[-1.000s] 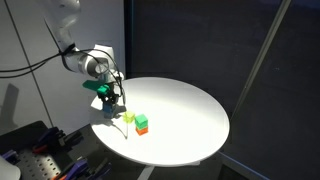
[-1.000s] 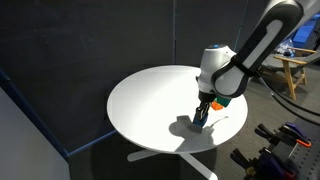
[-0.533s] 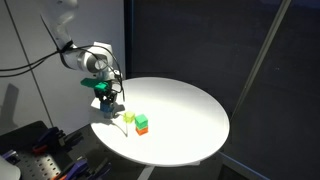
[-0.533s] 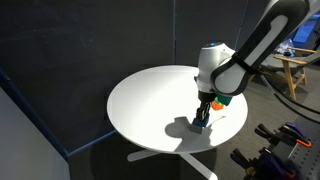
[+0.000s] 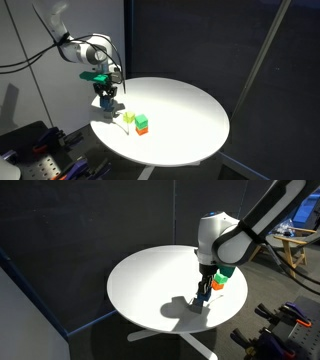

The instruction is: Pick up the blue block and put it on the lime green block

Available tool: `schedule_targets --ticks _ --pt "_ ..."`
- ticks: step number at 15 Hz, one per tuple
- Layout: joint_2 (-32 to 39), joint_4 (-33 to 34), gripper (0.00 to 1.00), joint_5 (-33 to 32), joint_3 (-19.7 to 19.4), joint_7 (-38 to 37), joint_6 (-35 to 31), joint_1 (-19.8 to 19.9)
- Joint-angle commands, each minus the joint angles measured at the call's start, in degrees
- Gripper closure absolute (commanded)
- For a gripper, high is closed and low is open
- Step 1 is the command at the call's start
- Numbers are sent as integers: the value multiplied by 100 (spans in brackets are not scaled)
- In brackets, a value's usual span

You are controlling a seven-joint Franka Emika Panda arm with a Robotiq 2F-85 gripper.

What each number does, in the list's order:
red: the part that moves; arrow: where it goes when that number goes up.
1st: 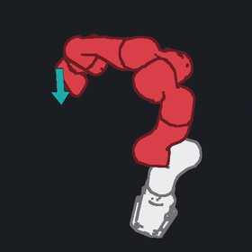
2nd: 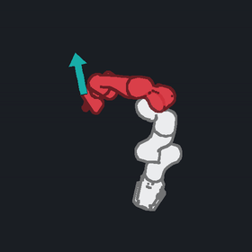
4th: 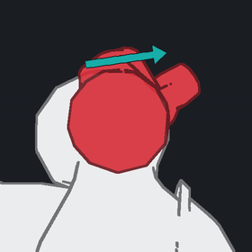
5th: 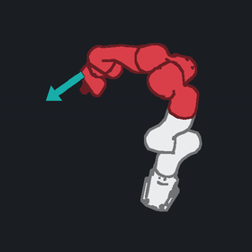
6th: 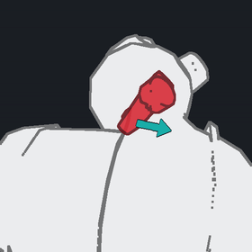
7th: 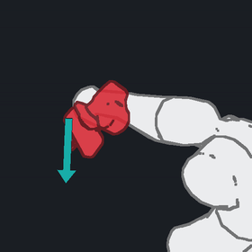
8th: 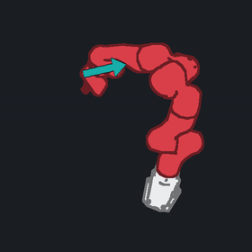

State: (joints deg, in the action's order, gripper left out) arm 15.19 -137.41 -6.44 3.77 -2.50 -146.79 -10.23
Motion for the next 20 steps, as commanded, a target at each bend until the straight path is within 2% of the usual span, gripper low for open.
schedule_targets --ticks 1,12,20 --pt "-254 -39 70 -85 -65 -294 106 75" --pt "-121 4 70 -103 -361 -908 -467 218" --pt "72 70 70 -60 -590 -994 -538 342"
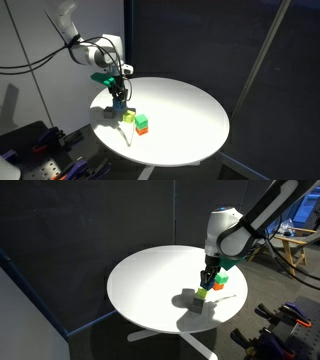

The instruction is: Pick up the blue block and put it on the lime green block

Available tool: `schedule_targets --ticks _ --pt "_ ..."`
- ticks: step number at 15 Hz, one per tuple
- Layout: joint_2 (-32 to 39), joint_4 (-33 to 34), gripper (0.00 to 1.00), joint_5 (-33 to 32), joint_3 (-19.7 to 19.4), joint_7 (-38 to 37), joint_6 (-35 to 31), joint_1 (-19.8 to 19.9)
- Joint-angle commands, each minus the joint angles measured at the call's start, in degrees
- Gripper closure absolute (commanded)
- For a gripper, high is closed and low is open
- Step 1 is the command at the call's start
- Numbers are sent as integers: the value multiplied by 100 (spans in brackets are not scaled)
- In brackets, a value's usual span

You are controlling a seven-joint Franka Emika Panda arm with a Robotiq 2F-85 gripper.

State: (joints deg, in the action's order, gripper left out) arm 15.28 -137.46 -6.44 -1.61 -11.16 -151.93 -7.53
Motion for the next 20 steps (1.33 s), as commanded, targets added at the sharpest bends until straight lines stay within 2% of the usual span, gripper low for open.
schedule_targets --ticks 1,20 --pt "81 91 70 -50 -69 -109 -1 98" --pt "764 730 70 -32 -122 147 189 198"
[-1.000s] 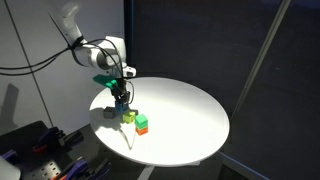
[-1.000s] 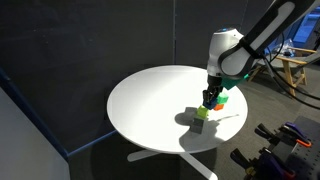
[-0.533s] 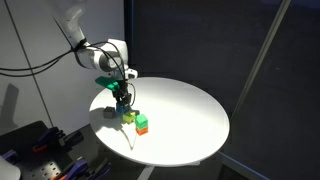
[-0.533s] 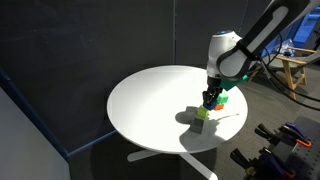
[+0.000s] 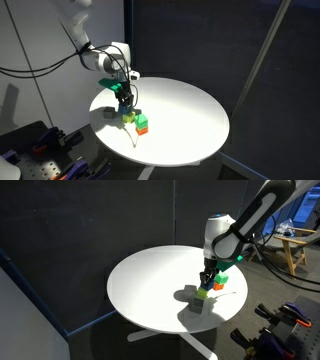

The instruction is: Pick up the blue block and put it on the lime green block

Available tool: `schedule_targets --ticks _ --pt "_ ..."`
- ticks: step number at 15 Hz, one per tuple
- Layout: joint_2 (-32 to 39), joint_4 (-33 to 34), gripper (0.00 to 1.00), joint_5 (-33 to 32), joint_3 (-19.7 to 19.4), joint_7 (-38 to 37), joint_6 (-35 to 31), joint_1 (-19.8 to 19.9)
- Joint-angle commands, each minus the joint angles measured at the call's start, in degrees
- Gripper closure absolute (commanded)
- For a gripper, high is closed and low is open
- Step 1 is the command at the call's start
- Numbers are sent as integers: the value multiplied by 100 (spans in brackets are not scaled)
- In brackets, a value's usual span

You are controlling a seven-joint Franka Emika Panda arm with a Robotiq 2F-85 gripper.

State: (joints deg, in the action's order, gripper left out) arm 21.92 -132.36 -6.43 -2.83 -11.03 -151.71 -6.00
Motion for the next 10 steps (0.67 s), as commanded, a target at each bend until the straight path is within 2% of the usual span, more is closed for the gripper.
schedule_targets --ticks 1,10 --pt "127 255 70 -45 6 191 185 51" --pt "227 407 70 -141 11 743 295 97"
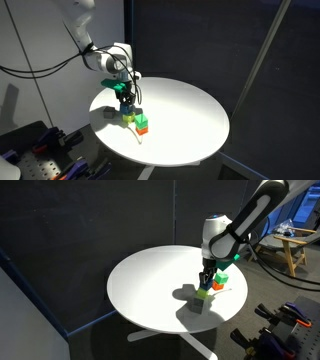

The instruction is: Pick up the blue block and put it on the lime green block

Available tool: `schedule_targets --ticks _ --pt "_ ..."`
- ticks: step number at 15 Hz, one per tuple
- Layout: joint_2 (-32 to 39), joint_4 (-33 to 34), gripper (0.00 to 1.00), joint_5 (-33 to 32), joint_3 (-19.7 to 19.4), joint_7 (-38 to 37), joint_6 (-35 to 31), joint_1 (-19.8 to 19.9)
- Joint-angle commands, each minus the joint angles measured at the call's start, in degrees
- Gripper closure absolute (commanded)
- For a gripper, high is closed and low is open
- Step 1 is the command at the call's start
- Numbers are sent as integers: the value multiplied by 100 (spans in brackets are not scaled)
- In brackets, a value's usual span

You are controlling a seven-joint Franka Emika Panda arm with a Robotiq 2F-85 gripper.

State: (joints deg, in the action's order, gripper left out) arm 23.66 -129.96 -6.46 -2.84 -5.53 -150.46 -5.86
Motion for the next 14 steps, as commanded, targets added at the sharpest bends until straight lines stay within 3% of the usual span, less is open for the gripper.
schedule_targets --ticks 1,14 --pt "70 182 70 -135 14 247 177 97" --pt "384 552 70 -79 41 446 285 189"
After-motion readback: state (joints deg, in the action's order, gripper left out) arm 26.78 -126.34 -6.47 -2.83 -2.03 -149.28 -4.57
